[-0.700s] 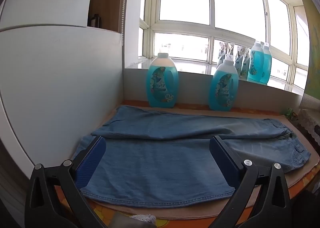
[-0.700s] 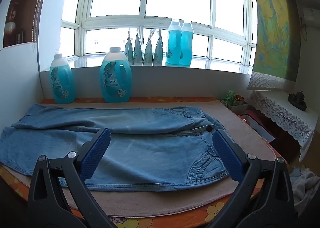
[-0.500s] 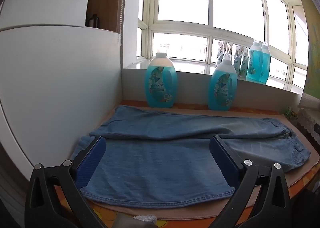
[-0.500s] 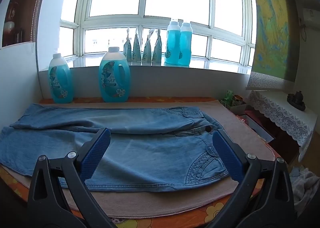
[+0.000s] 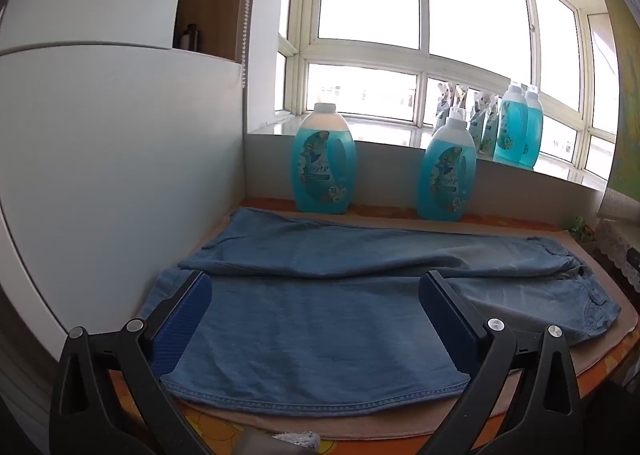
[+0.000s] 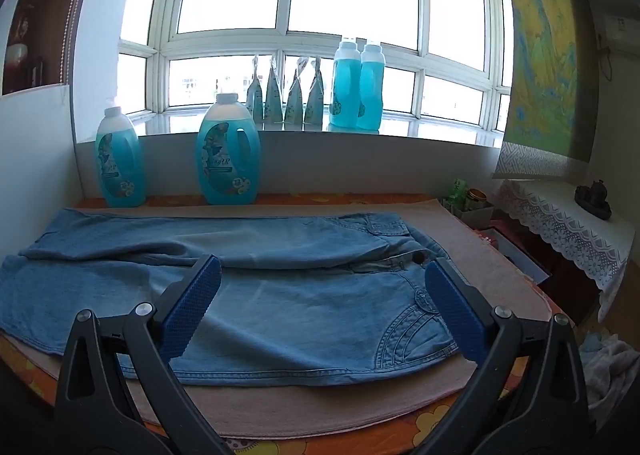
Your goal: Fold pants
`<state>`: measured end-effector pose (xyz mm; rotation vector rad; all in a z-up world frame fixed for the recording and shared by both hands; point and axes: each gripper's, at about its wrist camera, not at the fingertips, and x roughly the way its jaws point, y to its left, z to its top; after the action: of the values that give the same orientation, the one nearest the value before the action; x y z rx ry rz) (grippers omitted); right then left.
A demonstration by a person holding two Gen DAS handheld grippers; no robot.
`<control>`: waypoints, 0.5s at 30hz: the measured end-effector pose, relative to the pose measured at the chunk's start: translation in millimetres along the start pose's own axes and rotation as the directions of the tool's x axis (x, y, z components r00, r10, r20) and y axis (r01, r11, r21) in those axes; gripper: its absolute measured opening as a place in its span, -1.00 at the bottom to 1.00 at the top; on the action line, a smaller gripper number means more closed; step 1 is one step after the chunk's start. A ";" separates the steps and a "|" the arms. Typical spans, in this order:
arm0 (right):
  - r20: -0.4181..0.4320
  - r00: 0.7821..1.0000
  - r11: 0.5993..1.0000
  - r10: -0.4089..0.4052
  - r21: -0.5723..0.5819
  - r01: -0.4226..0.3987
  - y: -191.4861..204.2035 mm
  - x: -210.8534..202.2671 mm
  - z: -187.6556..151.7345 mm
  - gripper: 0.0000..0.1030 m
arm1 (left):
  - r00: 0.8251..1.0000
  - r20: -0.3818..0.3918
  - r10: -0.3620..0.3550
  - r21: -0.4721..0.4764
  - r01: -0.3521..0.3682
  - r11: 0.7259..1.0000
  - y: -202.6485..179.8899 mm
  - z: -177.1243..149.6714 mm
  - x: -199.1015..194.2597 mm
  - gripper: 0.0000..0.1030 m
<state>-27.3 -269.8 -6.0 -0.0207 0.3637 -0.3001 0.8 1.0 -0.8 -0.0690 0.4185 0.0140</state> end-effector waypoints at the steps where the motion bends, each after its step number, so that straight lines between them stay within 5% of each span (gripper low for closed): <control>1: 0.000 1.000 1.000 0.002 -0.001 -0.002 1.1 0.2 0.2 1.00 | 1.000 0.000 -0.002 0.000 0.002 1.000 -0.4 0.3 0.0 0.99; 15: 0.012 1.000 1.000 0.018 -0.003 -0.018 8.2 -5.6 1.7 1.00 | 1.000 0.011 0.015 0.015 -0.015 1.000 2.0 -0.1 -0.7 0.99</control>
<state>-29.3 -260.3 -3.1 -0.0220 0.3520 -0.2811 0.1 3.0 -0.7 -0.0511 0.4079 0.0261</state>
